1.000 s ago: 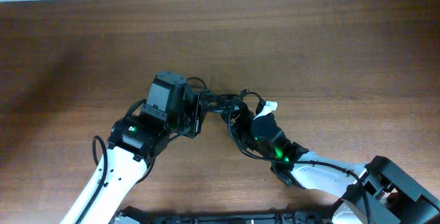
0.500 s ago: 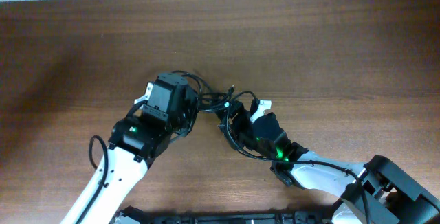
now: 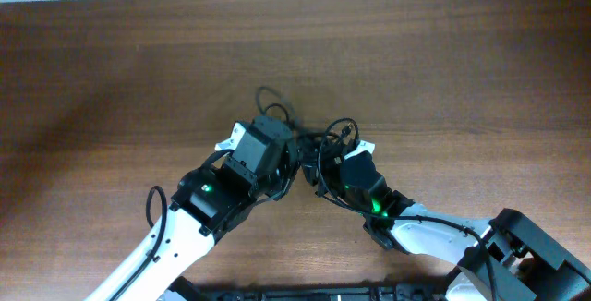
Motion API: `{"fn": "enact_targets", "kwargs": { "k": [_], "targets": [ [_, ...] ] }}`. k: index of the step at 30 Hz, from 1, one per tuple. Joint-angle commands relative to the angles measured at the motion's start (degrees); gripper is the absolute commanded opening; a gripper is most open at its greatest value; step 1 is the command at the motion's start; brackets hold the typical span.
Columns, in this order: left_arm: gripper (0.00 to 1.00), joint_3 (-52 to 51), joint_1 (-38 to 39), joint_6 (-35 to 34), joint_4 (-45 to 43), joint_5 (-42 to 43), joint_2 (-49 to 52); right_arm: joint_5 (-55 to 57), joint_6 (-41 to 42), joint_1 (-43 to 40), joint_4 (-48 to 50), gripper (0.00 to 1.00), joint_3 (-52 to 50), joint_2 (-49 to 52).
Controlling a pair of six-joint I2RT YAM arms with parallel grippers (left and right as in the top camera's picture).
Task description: Untangle cables
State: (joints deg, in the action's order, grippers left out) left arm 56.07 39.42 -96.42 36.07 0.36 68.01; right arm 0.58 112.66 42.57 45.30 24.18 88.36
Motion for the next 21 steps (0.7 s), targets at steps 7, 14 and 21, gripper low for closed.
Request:
{"fn": "enact_targets", "kwargs": {
  "k": [7, 14, 21],
  "targets": [
    [0.0, -0.1, -13.0, 15.7, 0.7, -4.7, -1.0, -11.7, -20.7, -0.4, -0.9, 0.04, 0.5, 0.1],
    [0.0, -0.1, -26.9, 24.3, 2.5, 1.5, -1.0, -37.6, -34.1, -13.5, 1.6, 0.04, 0.5, 0.1],
    [0.0, -0.1, -26.9, 24.3, 2.4, 1.1, -1.0, -58.4, -45.2, -32.3, 2.9, 0.04, 0.5, 0.1]
  ]
}}
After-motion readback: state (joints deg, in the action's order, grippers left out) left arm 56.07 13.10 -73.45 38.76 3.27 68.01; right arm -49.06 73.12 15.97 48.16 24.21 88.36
